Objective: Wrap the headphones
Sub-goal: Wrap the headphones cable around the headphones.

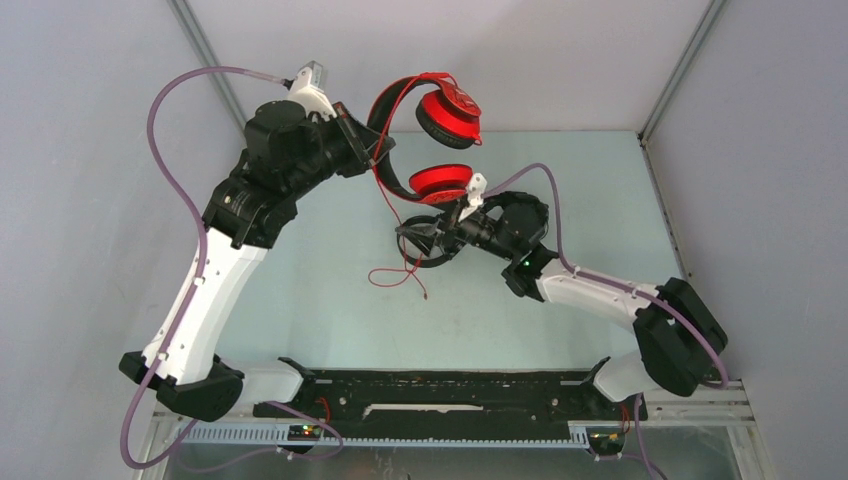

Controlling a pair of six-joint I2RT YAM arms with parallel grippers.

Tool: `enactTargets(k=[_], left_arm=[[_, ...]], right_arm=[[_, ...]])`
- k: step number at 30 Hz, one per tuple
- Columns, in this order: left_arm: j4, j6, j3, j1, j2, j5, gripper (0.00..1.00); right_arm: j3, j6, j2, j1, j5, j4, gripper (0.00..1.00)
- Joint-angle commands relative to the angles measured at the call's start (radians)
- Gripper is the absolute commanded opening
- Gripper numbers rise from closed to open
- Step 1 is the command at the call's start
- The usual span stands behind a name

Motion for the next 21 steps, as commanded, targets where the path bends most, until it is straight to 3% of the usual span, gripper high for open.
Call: enactTargets(k=[1,12,18,20,21], left_arm=[[0.079,-0.055,0.062,0.008,-0.026,0.059,0.0],[0.09,-0.058,0.062,0.008,-0.022,0.057,0.0],[0.103,-0.059,0.063,0.008,-0.015,0.054,0.0],[0.103,-0.053,0.066,0.008,-0.016,0.046,0.0],[0.101,-0.049,0.069,0.008,-0.016,0.042,0.0]], right_arm=[[0.127,-0.024,0.068,-0.01,-0.1,0.082,0.8],[0.195,0.079,0.214,0.031,-0.232,0.105,0.72],[0.163,0.117,0.233,0.065,-0.217,0.128,0.68],[0.155,0.158,0.246,0.063,-0.219,0.159,0.64],[0.149,0.178,0.25,0.063,-0.219,0.166,0.55]])
